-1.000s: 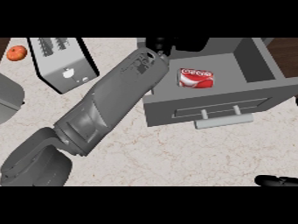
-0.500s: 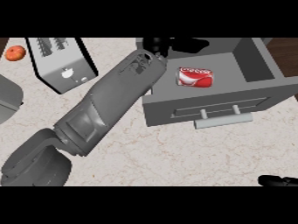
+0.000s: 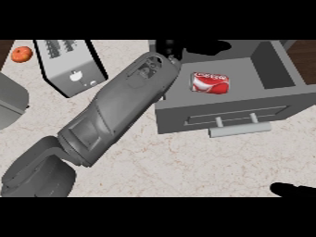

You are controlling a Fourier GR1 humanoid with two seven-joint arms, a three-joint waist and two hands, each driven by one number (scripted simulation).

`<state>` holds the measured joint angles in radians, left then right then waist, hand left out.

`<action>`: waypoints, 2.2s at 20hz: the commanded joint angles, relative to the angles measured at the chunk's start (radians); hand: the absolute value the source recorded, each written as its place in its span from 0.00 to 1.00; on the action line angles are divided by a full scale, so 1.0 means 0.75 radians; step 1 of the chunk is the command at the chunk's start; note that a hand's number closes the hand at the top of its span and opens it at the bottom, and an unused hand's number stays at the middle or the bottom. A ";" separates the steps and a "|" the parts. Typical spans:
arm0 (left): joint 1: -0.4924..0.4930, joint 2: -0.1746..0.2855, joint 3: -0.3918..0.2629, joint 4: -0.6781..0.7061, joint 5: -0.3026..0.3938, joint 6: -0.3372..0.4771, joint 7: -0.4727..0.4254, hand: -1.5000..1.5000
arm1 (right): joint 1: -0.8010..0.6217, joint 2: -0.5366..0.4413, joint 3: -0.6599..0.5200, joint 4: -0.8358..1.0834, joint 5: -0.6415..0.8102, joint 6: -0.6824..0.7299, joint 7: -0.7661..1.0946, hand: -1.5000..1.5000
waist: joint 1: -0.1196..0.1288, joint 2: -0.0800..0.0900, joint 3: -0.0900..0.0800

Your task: Pick up the can, place it into the drawer and close the drawer

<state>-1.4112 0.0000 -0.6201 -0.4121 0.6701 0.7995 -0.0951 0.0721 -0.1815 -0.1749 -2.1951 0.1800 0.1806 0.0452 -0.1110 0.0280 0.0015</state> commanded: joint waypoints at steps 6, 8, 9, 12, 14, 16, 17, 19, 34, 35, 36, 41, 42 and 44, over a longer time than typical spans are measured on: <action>-0.046 0.000 0.015 -0.034 0.072 0.053 -0.048 0.00 | -0.042 -0.091 0.150 -0.018 0.426 -0.038 -0.021 0.00 | 0.053 -0.013 -0.001; -0.069 0.000 0.007 -0.034 0.070 0.048 -0.037 0.00 | -0.165 -0.114 0.174 0.150 0.535 -0.080 -0.070 0.00 | 0.091 -0.009 0.000; -0.064 0.000 0.033 -0.016 0.060 0.026 -0.066 0.00 | -0.044 -0.104 0.230 0.071 0.619 -0.086 -0.065 0.00 | 0.094 -0.020 -0.001; -0.090 0.000 0.017 -0.013 0.057 0.055 -0.011 0.00 | -0.154 -0.124 0.300 0.201 0.790 -0.118 -0.030 0.00 | 0.120 -0.022 -0.002; -0.085 0.000 0.032 -0.013 0.044 0.046 -0.013 0.00 | -0.173 -0.148 0.301 0.230 0.826 -0.109 -0.037 0.00 | 0.126 -0.028 -0.002; -0.024 0.000 0.036 -0.051 0.039 0.020 -0.025 0.00 | -0.225 -0.135 0.356 0.323 0.936 -0.128 -0.002 0.00 | 0.152 -0.032 -0.003; -0.141 0.014 0.036 -0.026 0.029 0.042 0.075 0.00 | -0.219 -0.102 0.403 0.399 1.012 -0.194 -0.027 0.00 | 0.157 -0.033 -0.001; -0.053 0.039 0.049 -0.044 0.017 0.002 0.004 0.00 | -0.244 -0.126 0.393 0.512 1.066 -0.213 -0.052 0.00 | 0.160 -0.030 -0.002; 0.128 0.385 -0.021 -0.562 -0.102 -0.004 0.354 0.00 | -0.497 0.038 0.278 1.301 1.217 -0.706 -0.191 0.00 | 0.221 -0.043 0.000; 0.160 0.370 -0.017 -0.547 -0.129 0.038 0.338 0.00 | -0.502 0.036 0.280 1.308 1.225 -0.734 -0.215 0.00 | 0.195 -0.040 -0.001; 0.164 0.408 -0.019 -0.603 -0.122 0.009 0.350 0.00 | -0.578 0.021 0.238 1.395 1.218 -0.733 -0.209 0.00 | 0.221 -0.039 0.000; 0.257 0.436 -0.041 -0.708 -0.142 0.033 0.399 0.00 | -0.681 0.035 0.207 1.587 1.296 -0.853 -0.206 0.00 | 0.236 -0.035 0.000; 0.246 0.495 -0.020 -0.733 -0.130 -0.007 0.433 0.00 | -0.657 0.021 0.213 1.590 1.315 -0.846 -0.207 0.00 | 0.223 -0.038 -0.001; 0.260 0.504 -0.018 -0.740 -0.132 -0.019 0.446 0.00 | -0.777 0.065 0.202 1.693 1.359 -0.897 -0.161 0.00 | 0.233 -0.029 0.000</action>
<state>-1.2463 0.3351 -0.6403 -0.9234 0.5714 0.8097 0.2127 -0.4609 -0.1800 -0.0138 -1.0863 1.1698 -0.4535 -0.1105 0.0581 -0.0208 -0.0231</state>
